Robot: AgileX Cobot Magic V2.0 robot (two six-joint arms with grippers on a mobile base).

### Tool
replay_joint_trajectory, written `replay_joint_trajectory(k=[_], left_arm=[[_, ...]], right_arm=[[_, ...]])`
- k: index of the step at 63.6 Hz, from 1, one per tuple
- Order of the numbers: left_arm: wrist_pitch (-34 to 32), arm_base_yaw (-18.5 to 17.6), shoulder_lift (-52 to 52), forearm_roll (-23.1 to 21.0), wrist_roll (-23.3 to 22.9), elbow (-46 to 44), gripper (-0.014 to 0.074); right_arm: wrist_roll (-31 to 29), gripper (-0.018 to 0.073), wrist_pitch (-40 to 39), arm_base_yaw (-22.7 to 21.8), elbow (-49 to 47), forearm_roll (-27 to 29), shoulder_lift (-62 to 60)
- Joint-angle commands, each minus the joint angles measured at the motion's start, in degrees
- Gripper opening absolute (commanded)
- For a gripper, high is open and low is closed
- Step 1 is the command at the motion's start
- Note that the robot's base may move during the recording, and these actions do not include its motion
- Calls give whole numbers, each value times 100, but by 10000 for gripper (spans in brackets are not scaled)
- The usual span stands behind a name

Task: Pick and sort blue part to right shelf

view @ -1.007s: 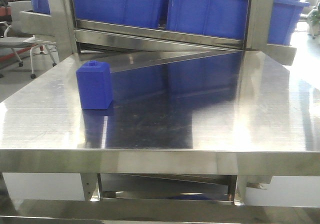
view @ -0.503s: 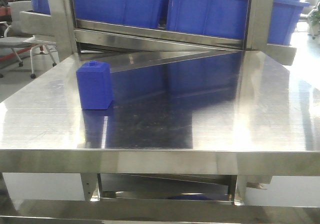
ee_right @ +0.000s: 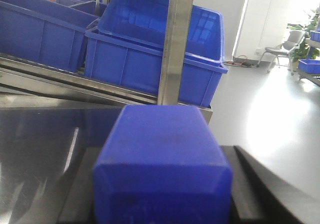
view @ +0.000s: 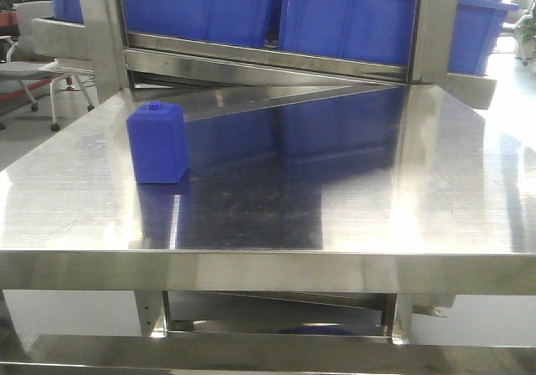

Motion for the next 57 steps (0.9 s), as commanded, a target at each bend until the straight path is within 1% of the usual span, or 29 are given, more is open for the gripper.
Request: replay_joint_trajectory(k=[1, 5, 15, 25, 30, 34, 38, 41, 42, 44, 45, 46, 51, 55, 57], left_arm=[[85, -54, 339, -41, -45, -591, 134], [171, -125, 633, -41, -45, -890, 134], [199, -441, 1522, -41, -45, -1514, 134], [172, -870, 2508, -31, -45, -2006, 142], [172, -1094, 2977, 4, -45, -2251, 183], [211, -1241, 3404, 77, -74, -2477, 274], [250, -1354, 3751, 154, -442, -2665, 380], [280, -1453, 4060, 332, -935, -2836, 477], [301, -1477, 4189, 332, -1050, -2891, 514], [356, -1522, 4360, 478, -1262, -3045, 554], [404, -1544, 4490, 555, -1468, -3139, 580], [428, -1586, 4618, 604, -1575, -3203, 599], [624, -1708, 5054, 924, -2116, -3598, 641], [881, -1864, 5514, 1155, -2600, -3975, 647], [1063, -1954, 5744, 1221, -2769, -4206, 647]], right_arm=[[-42, 382, -520, -38, -158, -46, 39], [-42, 382, -520, -38, -158, -46, 39], [-42, 382, -520, -38, -158, -46, 39], [-42, 382, -520, -38, -158, -46, 39], [-42, 382, -520, -38, -158, -46, 39], [-42, 382, -520, -38, -158, -46, 39], [-42, 382, -520, -38, -158, -46, 39], [-42, 382, -520, -38, -158, -46, 39], [-42, 382, -520, -38, -158, -46, 39], [-42, 382, -520, -38, -158, -46, 39], [-42, 382, -520, -38, -158, -46, 39], [-42, 382, -520, -38, -158, -46, 39], [-42, 382, -520, -38, -158, -46, 39], [-42, 382, -519, -38, -158, -46, 44], [-42, 382, -519, -38, -158, -46, 44]])
